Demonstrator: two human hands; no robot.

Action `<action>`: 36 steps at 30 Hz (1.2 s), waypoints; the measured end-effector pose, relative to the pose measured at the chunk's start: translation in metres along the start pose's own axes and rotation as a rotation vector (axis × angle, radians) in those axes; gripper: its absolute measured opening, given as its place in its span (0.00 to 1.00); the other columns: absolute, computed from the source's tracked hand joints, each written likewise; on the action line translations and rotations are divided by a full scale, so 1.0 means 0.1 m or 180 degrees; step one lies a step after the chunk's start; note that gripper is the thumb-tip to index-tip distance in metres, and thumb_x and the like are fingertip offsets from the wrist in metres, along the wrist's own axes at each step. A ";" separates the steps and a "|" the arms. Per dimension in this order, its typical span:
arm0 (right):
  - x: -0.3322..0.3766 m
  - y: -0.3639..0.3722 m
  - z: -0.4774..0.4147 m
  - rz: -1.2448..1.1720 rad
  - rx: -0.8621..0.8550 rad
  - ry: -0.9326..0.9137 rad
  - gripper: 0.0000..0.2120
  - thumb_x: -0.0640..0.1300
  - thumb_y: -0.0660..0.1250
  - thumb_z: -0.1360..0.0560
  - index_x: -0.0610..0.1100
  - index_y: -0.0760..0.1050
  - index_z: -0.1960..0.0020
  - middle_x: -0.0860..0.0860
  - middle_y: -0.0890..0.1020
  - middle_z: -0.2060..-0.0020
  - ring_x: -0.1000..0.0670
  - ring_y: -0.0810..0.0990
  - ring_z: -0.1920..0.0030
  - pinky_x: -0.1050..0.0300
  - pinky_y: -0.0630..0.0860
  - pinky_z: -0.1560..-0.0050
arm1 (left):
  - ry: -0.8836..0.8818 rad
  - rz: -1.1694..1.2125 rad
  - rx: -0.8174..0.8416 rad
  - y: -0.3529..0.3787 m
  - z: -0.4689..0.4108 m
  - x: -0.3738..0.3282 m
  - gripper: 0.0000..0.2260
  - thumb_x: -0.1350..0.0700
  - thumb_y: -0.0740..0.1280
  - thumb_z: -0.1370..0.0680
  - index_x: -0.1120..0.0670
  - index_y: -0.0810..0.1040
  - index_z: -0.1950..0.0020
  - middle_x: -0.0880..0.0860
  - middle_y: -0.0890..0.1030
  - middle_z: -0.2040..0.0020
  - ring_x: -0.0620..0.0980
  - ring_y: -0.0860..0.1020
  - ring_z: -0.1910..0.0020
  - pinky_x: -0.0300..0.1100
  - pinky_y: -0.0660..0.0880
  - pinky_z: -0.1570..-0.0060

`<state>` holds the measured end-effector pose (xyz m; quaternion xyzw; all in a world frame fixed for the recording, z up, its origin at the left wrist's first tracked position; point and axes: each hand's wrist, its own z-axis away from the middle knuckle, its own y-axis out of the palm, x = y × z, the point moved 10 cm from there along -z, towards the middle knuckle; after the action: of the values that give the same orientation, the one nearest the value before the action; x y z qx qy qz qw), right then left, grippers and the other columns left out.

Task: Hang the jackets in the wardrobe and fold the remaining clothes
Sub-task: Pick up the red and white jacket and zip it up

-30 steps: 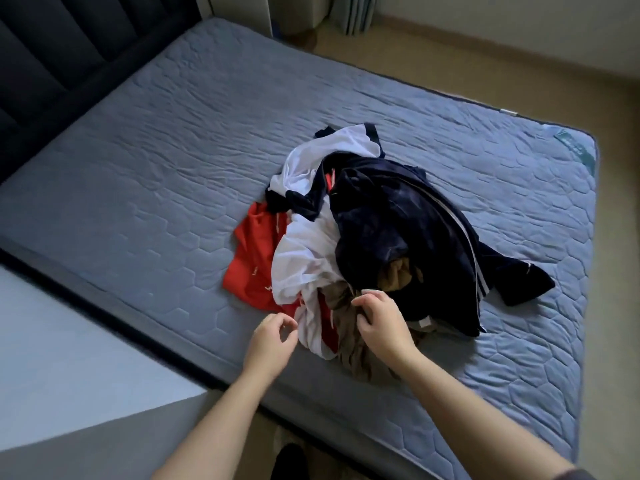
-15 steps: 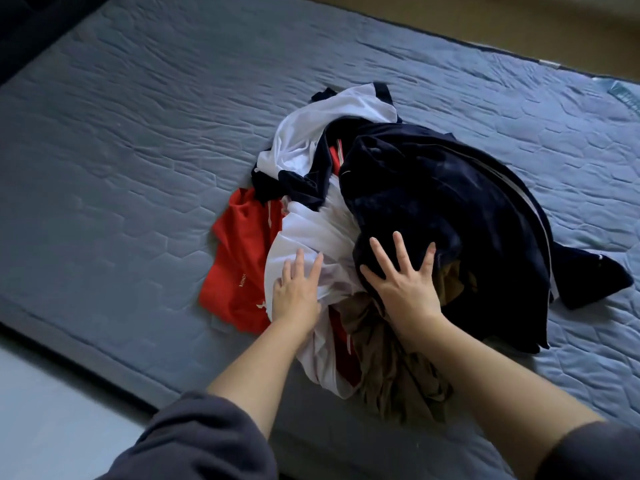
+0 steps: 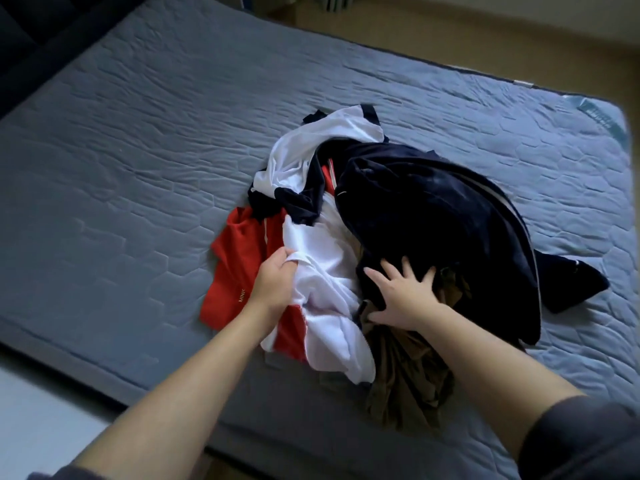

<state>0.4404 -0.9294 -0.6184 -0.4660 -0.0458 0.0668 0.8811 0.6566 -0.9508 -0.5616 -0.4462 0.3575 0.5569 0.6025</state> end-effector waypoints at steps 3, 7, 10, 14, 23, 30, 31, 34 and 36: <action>0.47 -0.33 0.20 -0.0942 -0.0106 -0.0355 0.39 0.65 0.67 0.32 0.62 0.52 0.26 0.52 0.58 0.25 0.39 0.52 0.24 0.23 0.48 0.34 | 0.0472 0.0471 0.0441 0.06 0.26 -0.82 0.11 0.64 0.58 0.22 0.55 0.74 0.62 0.50 0.75 0.67 0.42 0.72 0.68 0.34 0.69 0.68; 0.72 -1.02 0.54 -0.3116 -0.0741 -0.0435 0.05 0.47 0.64 0.25 0.51 0.77 0.50 0.53 0.82 0.51 0.47 0.80 0.46 0.44 0.76 0.44 | 0.0821 0.1139 0.0587 -0.05 0.53 -1.80 0.09 0.59 0.57 0.23 0.54 0.73 0.61 0.51 0.75 0.68 0.44 0.73 0.70 0.35 0.71 0.71; 0.46 -1.58 0.81 -0.3760 -0.1323 -0.0138 0.08 0.40 0.61 0.23 0.41 0.79 0.51 0.46 0.83 0.52 0.44 0.81 0.47 0.46 0.77 0.46 | 0.1070 0.0834 0.0218 -0.36 0.67 -2.34 0.10 0.59 0.57 0.23 0.54 0.73 0.61 0.47 0.76 0.70 0.42 0.72 0.71 0.35 0.70 0.71; 0.25 -2.49 1.49 -0.4340 -0.2063 -0.0461 0.38 0.74 0.60 0.34 0.37 0.78 0.53 0.43 0.82 0.54 0.46 0.82 0.52 0.49 0.78 0.52 | 0.1326 -0.0149 -0.0121 -0.64 0.87 -2.80 0.08 0.49 0.61 0.29 0.53 0.73 0.61 0.49 0.73 0.67 0.46 0.68 0.68 0.42 0.67 0.68; 0.03 -3.81 2.60 -0.4121 -0.2079 -0.0615 0.12 0.35 0.58 0.24 0.39 0.81 0.57 0.48 0.82 0.64 0.52 0.78 0.62 0.56 0.74 0.60 | 0.2110 -0.3001 0.0300 -0.11 1.35 -3.29 0.18 0.49 0.72 0.30 0.57 0.78 0.45 0.56 0.79 0.50 0.56 0.78 0.49 0.40 0.65 0.58; -0.69 -4.07 3.49 -0.2093 -0.2211 0.0101 0.03 0.40 0.66 0.27 0.43 0.77 0.59 0.49 0.77 0.65 0.50 0.73 0.61 0.60 0.66 0.66 | 0.1425 -0.1035 0.0738 0.02 1.85 -3.88 0.09 0.57 0.62 0.21 0.51 0.77 0.61 0.49 0.77 0.66 0.45 0.75 0.67 0.41 0.71 0.65; -0.74 -4.00 3.55 -0.1665 -0.2031 0.0174 0.03 0.39 0.66 0.27 0.43 0.78 0.55 0.48 0.78 0.61 0.48 0.75 0.57 0.58 0.67 0.63 | 0.1419 -0.0867 0.0906 0.13 1.99 -3.97 0.09 0.56 0.62 0.20 0.50 0.78 0.59 0.49 0.79 0.64 0.43 0.76 0.66 0.40 0.73 0.63; -0.87 -3.73 3.74 -0.1283 -0.1801 0.0146 0.11 0.41 0.67 0.27 0.48 0.77 0.45 0.50 0.78 0.53 0.48 0.76 0.51 0.59 0.66 0.58 | 0.1293 -0.0186 0.1292 0.54 2.41 -4.20 0.08 0.55 0.62 0.19 0.52 0.80 0.54 0.48 0.82 0.62 0.39 0.80 0.65 0.35 0.77 0.63; -0.82 -3.58 3.89 -0.1735 -0.1727 -0.0236 0.26 0.45 0.72 0.29 0.51 0.69 0.33 0.55 0.75 0.48 0.52 0.75 0.48 0.63 0.68 0.52 | 0.1133 -0.0090 0.1465 0.85 2.66 -4.25 0.08 0.55 0.62 0.19 0.56 0.80 0.54 0.49 0.82 0.63 0.41 0.80 0.66 0.34 0.77 0.65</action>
<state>0.3306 -0.8244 -0.1056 -0.6502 -0.2158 -0.1676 0.7090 0.5017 -0.8533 -0.0867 -0.3935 0.5683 0.3656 0.6234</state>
